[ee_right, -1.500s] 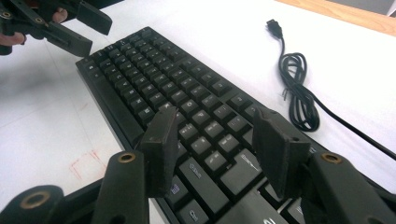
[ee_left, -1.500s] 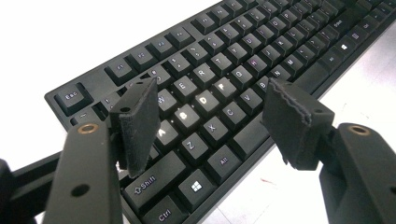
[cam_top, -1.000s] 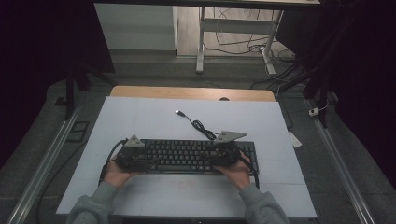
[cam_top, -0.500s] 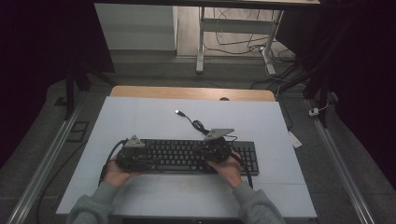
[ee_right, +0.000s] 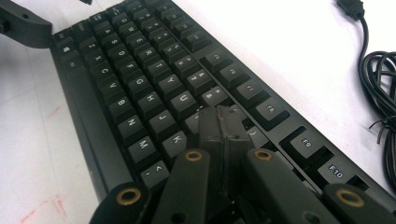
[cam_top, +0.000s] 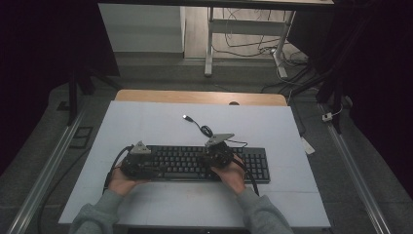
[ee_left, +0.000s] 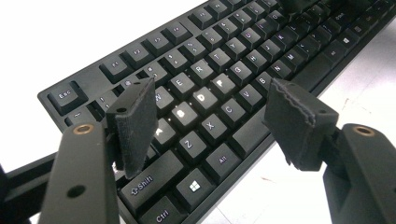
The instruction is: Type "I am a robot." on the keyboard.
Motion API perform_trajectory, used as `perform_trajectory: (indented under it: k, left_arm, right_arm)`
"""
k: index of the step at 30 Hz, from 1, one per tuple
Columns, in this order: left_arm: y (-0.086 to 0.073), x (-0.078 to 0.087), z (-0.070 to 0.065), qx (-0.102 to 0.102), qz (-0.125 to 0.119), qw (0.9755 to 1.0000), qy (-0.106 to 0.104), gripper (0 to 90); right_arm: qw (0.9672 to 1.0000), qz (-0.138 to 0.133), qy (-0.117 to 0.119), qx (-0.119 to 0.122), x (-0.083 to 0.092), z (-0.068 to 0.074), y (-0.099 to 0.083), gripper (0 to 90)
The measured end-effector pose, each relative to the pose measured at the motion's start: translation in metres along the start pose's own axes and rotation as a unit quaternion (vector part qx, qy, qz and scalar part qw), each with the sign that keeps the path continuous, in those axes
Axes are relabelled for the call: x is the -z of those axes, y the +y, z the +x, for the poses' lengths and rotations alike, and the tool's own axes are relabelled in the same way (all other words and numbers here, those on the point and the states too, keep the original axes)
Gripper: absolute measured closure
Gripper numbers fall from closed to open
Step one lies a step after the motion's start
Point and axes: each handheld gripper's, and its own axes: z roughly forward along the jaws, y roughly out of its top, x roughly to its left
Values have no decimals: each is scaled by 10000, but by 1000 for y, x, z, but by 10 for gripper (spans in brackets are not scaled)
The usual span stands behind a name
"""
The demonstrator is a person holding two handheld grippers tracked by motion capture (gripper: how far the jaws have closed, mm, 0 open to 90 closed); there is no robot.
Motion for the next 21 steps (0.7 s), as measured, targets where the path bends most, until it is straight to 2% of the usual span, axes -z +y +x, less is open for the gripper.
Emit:
perform_trajectory:
  k: [13, 17, 21]
  left_arm:
    - [0, 0, 0, -9, 2, 10000, 7, 345]
    - [0, 0, 0, -10, 6, 10000, 9, 346]
    - [0, 0, -1, -19, -8, 10000, 18, 345]
  right_arm:
    - [10000, 43, -27, 23, -7, -1, -1, 897]
    - [9996, 145, -146, 199, -9, 1, -2, 900]
    - [9997, 84, -147, 174, -9, 1, -2, 899]
